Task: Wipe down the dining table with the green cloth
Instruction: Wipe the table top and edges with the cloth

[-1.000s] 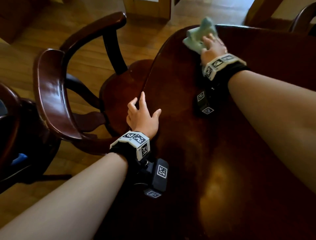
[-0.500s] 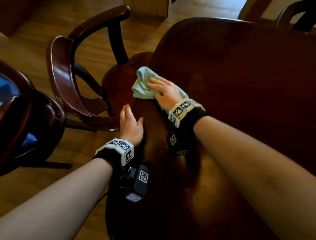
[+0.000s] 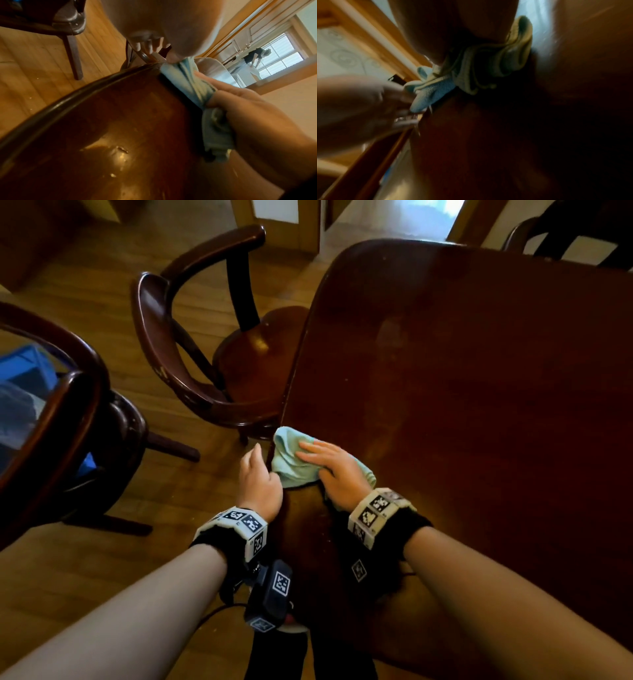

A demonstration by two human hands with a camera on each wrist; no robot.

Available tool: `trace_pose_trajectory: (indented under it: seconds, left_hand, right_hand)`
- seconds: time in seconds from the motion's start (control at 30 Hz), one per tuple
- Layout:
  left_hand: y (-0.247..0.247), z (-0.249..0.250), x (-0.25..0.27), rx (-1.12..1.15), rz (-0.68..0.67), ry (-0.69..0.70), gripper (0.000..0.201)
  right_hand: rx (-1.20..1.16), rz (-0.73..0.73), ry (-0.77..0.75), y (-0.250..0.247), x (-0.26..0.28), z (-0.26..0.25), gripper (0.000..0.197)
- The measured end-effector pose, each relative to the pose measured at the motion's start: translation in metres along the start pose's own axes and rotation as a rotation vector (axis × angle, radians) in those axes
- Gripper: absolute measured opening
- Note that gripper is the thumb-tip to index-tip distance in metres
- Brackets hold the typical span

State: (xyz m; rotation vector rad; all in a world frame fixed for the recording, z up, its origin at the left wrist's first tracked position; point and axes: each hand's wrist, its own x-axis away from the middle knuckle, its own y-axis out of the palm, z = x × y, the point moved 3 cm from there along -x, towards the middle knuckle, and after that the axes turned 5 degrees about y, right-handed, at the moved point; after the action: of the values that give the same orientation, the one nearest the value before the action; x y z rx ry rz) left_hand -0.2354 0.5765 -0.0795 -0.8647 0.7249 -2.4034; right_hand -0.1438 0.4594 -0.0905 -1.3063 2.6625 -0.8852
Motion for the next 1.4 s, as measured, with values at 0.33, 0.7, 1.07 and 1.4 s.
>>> trace_pose_trajectory:
  seconds: [0.33,0.7,1.07,1.4]
  left_hand:
    - [0.022,0.046,-0.034,-0.246,0.061,-0.096,0.059]
    - [0.046,0.053,-0.047,-0.288,0.143,-0.191,0.062]
    - [0.031,0.036,-0.041,-0.018,0.175,-0.073,0.048]
    - [-0.028,-0.036,0.016,-0.038,0.038,0.135,0.041]
  right_hand:
    - [-0.415,0.790,0.495,-0.172,-0.051,0.054,0.051]
    - [0.267,0.401,0.632,-0.225,-0.177,0.086,0.053]
    - [0.314,0.143,0.174,-0.146,-0.161,0.059,0.055]
    - [0.163,0.134,0.067,0.007,-0.019,0.007,0.049]
